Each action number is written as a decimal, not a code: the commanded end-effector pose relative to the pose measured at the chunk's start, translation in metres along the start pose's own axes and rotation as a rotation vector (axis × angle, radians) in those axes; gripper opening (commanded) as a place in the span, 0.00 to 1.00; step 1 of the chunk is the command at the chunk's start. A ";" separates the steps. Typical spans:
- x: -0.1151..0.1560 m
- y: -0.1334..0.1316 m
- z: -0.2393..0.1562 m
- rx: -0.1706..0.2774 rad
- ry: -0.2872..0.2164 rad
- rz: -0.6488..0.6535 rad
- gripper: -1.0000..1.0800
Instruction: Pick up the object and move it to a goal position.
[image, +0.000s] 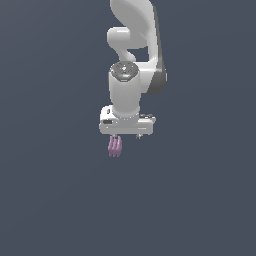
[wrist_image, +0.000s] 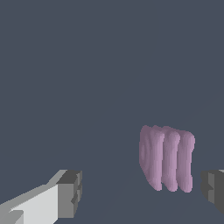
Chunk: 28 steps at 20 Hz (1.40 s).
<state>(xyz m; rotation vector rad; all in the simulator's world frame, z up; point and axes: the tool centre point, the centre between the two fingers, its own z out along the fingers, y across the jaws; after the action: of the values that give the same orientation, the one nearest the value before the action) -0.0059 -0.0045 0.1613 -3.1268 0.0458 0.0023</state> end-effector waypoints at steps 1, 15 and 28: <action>0.000 0.000 0.000 0.000 0.000 0.000 0.96; -0.001 0.003 -0.012 -0.005 0.001 -0.039 0.96; -0.012 0.040 0.032 -0.010 0.002 0.020 0.96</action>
<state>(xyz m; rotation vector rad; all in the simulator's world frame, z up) -0.0166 -0.0365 0.1371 -3.1354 0.0596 -0.0001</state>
